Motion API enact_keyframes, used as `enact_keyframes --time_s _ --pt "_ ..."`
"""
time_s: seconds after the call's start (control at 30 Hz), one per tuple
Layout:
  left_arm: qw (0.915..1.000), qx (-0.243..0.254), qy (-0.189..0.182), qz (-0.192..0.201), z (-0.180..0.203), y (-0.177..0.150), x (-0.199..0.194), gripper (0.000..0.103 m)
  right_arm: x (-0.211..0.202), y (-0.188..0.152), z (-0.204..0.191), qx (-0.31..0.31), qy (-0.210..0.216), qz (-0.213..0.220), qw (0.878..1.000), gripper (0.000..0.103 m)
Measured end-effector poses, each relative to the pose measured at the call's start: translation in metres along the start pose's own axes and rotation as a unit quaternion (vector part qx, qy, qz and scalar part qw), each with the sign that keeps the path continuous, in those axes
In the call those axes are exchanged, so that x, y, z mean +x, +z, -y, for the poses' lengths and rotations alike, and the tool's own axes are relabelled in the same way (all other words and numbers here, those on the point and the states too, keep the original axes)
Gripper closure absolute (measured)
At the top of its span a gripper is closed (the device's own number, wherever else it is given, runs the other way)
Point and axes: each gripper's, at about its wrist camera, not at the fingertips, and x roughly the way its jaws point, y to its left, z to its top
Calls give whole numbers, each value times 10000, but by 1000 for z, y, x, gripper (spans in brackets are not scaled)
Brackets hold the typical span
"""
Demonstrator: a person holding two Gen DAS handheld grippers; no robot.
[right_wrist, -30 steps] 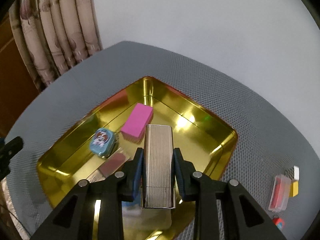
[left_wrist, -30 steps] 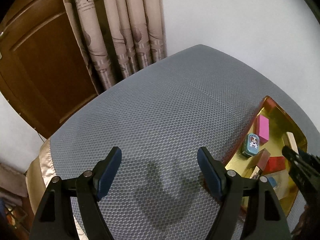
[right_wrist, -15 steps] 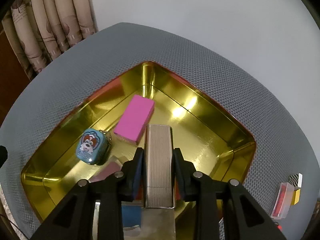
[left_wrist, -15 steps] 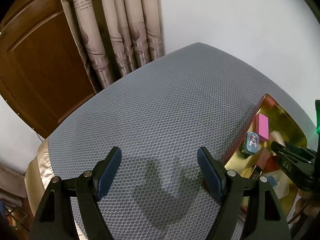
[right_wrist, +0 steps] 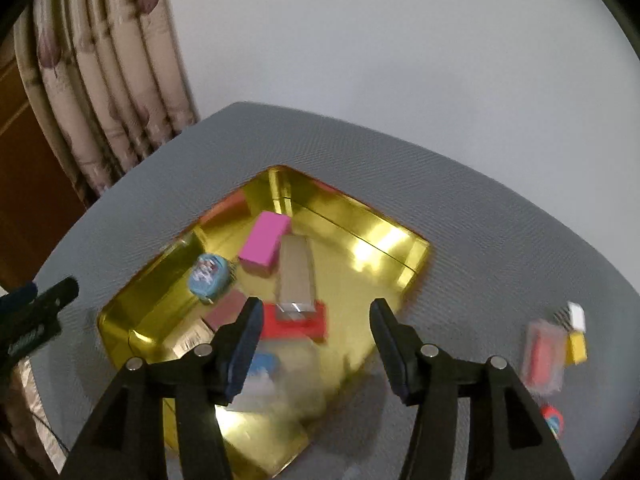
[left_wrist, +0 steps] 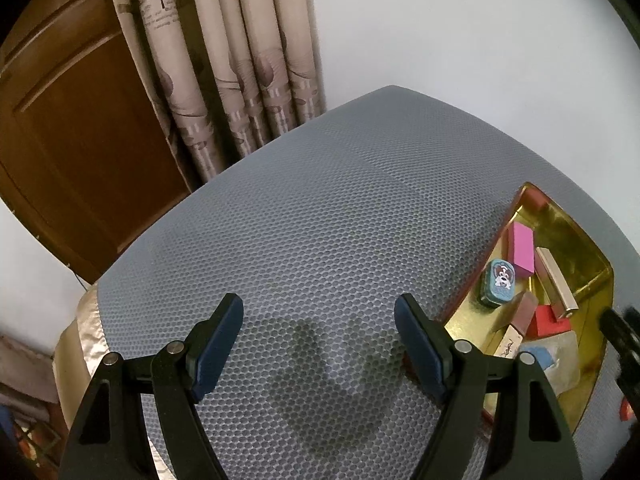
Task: Organize rigid objects
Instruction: 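Grasp the red tape measure with the right gripper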
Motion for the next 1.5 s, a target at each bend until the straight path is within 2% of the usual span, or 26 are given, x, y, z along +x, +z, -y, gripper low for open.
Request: enact_keyframes --time_s 0.23,0.43,0.6,0.83,1.0,1.17,1.23,1.5 --pt "9999 92 27 67 4 -3 -3 28 -43 -52 77 384 -618 115 9973 46" --pt "9997 182 60 140 9 -6 -8 28 -49 -94 146 1106 -1128 -94 9874 46" --pt "9995 242 85 163 12 -7 -9 27 -43 -115 178 1624 -1322 -188 9777 46" --pt "9995 243 104 167 13 -9 -8 27 -24 -130 191 2198 -1575 -293 9623 45" --pt "9993 293 152 183 17 -9 -8 26 -10 -132 190 2219 -1863 -125 9570 43" --pt "9991 349 150 211 21 -10 -9 26 -6 -134 189 2086 -1939 73 9586 44" --pt "9990 357 150 232 21 -10 -9 26 -8 -135 189 2042 -1909 111 9601 53" --pt "9971 640 75 397 34 -16 -17 26 -12 -139 196 1806 -1738 149 9680 53"
